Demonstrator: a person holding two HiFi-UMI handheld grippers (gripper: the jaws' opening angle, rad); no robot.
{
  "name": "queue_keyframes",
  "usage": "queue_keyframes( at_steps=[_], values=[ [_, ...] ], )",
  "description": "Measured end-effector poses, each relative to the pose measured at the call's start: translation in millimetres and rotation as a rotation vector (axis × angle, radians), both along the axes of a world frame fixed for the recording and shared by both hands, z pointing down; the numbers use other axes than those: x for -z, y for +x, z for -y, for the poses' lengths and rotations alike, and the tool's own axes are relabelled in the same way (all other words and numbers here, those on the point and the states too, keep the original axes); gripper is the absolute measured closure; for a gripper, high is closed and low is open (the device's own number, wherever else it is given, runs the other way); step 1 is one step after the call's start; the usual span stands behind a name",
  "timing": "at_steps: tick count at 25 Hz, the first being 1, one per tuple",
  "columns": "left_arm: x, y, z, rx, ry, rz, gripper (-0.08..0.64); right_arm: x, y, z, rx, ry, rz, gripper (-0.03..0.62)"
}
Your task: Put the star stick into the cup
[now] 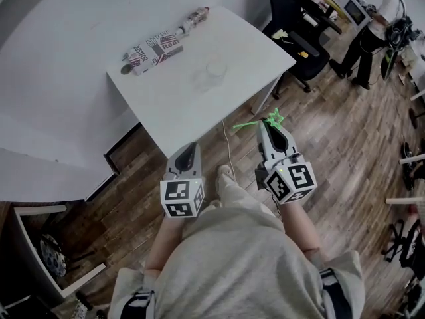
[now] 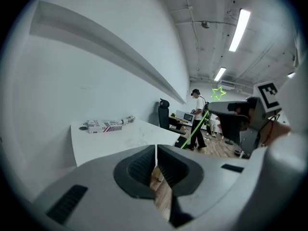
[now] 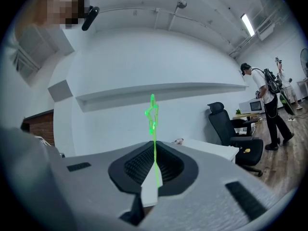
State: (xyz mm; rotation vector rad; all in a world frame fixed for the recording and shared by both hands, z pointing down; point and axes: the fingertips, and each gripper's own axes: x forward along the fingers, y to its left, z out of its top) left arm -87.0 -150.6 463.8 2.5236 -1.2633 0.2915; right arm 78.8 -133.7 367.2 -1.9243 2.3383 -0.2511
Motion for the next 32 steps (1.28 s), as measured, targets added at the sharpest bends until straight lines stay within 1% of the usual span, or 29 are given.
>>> queue_keyframes(
  at_steps=[7, 15, 20, 27, 32],
  values=[
    [-8, 10, 39, 0.016, 0.001, 0.028, 0.546, -1, 14, 49, 0.023, 0.029, 0.016, 0.581],
    [1, 33, 107, 0.037, 0.013, 0.04, 0.546, 0, 34, 120, 0.054, 0.027, 0.03, 0.581],
    [2, 49, 140, 0.052, 0.012, 0.043, 0.546, 0, 46, 159, 0.078, 0.027, 0.038, 0.58],
    [-5, 55, 176, 0.096, -0.003, 0.043, 0.546, -9, 46, 207, 0.135, 0.012, 0.037, 0.58],
    [-11, 58, 193, 0.131, -0.019, 0.041, 0.546, -18, 43, 232, 0.18, -0.004, 0.038, 0.581]
  ],
)
